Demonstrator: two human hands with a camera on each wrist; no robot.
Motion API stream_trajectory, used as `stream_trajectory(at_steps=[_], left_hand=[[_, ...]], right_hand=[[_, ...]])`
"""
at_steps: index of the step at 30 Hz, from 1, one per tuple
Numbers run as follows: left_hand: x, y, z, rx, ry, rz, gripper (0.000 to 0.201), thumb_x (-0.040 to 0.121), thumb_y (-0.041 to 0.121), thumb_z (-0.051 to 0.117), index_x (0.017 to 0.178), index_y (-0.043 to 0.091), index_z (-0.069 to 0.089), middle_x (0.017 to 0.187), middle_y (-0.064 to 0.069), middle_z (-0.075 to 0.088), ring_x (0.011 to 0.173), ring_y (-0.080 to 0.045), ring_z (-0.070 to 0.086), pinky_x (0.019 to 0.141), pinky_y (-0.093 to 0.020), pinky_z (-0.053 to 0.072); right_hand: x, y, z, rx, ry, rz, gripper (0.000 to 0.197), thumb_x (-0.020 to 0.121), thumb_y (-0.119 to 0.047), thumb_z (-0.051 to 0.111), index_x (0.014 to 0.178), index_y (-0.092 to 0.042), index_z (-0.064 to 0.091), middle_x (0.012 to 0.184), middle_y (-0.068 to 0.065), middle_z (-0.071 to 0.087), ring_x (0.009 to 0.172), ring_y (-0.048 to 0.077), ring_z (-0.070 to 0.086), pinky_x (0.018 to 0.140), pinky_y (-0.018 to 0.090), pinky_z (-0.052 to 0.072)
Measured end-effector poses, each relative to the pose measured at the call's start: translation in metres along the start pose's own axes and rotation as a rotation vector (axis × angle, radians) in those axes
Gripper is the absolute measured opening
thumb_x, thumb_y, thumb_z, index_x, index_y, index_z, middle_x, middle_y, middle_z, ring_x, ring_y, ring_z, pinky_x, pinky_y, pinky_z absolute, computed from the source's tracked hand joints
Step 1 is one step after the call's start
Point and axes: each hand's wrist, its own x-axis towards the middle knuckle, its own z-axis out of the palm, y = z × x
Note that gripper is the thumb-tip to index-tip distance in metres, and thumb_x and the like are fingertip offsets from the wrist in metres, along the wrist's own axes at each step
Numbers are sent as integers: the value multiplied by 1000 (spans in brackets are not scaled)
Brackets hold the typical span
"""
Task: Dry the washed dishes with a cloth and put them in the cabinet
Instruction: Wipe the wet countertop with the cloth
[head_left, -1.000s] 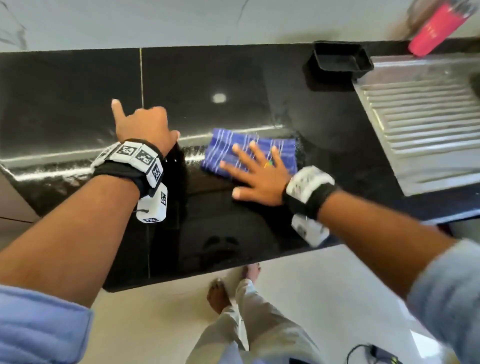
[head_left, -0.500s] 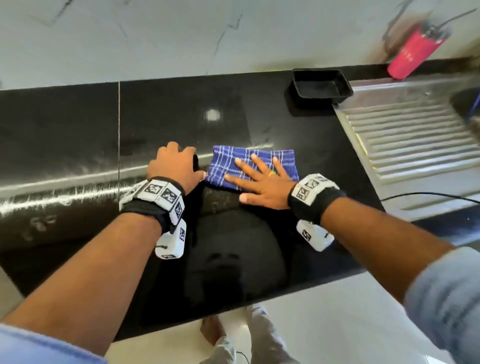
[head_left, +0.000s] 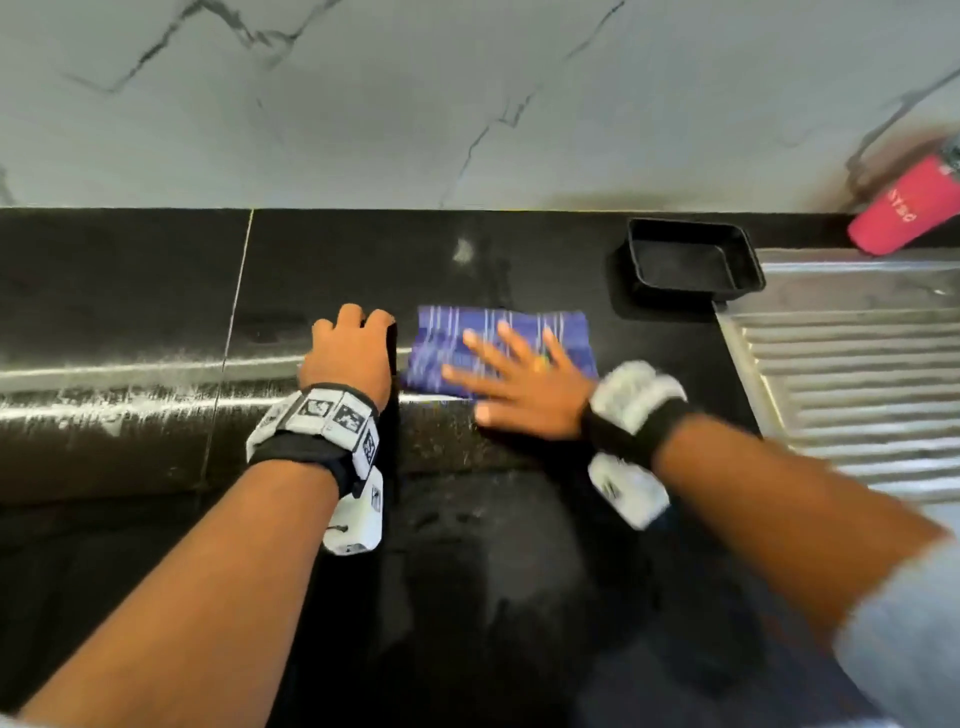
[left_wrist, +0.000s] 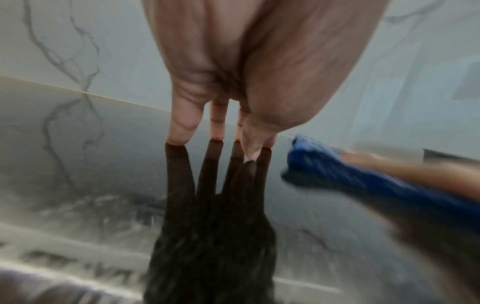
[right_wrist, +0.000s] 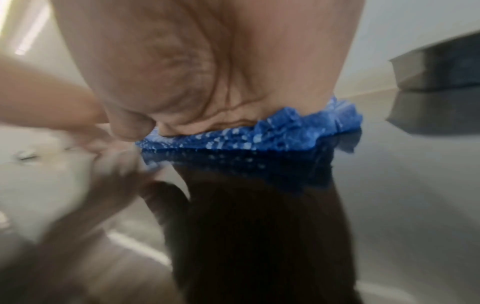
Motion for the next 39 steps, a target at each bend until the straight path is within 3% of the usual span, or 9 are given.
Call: stream_trajectory(at_steps=[4,8,15,24,27,31,34,36,39], left_hand=[[-5,5,10,25,-44,-30,58,101,31,56,153,25,33,149,-9,33,131,-41,34,98,-63,45],[-1,4,-2,-23,-108,-26,83,84,62,70,151,29,34,146,-5,34,135,-38,30,101,-59,46],[-7,16,2,-7,-81,-66,79,88,57,67,152,27,32,151,-5,30,137,-37,28,104,-68,39],[-4,11,6,-51,-72,-70,80,89,53,68,155,28,30,157,-6,27,141,-41,24,109,-70,32],[-4,9,8,-55,-67,-71,80,88,52,69,154,27,31,156,-7,28,141,-42,24,108,-71,32],[-3,9,10,-66,-47,-68,79,86,53,72,152,27,36,154,-7,31,138,-42,27,106,-71,34],[-3,8,11,-65,-49,-64,78,88,53,70,152,27,35,154,-8,30,138,-42,26,105,-72,34],[-4,9,11,-56,-42,-64,77,87,53,70,152,27,36,154,-8,30,137,-42,27,105,-73,34],[0,10,10,-67,-29,-86,78,84,54,74,149,26,39,151,-10,32,136,-43,28,104,-72,35]], right_hand=[[108,69,-67,4,-66,101,59,99,-68,21,151,-55,-4,163,-12,-20,151,32,-16,114,68,-11],[88,62,-53,-20,-62,76,66,94,-75,24,150,-56,-7,163,-12,-23,150,32,-20,113,68,-14],[-44,16,1,25,-195,-143,59,97,-70,21,142,-65,-18,153,-23,-39,139,23,-43,104,59,-33],[124,91,-70,-27,-76,106,64,94,-75,18,149,-57,-8,163,-13,-22,150,31,-20,112,66,-14],[71,61,-30,-45,-15,98,67,90,-80,19,147,-59,-10,162,-16,-23,150,28,-21,112,65,-15],[-87,-9,39,-15,-71,-61,69,91,-76,24,146,-60,-15,160,-14,-29,145,33,-32,110,62,-23],[-178,-42,70,-165,-156,-153,68,95,-76,18,156,-46,7,167,-2,8,149,36,8,109,59,7],[-182,-35,73,-204,-170,-158,68,96,-75,17,156,-44,11,166,-1,16,148,35,17,107,62,15],[-115,-2,49,-67,-20,-146,64,96,-73,21,152,-54,-2,164,-12,-15,151,36,-12,112,74,-2]])
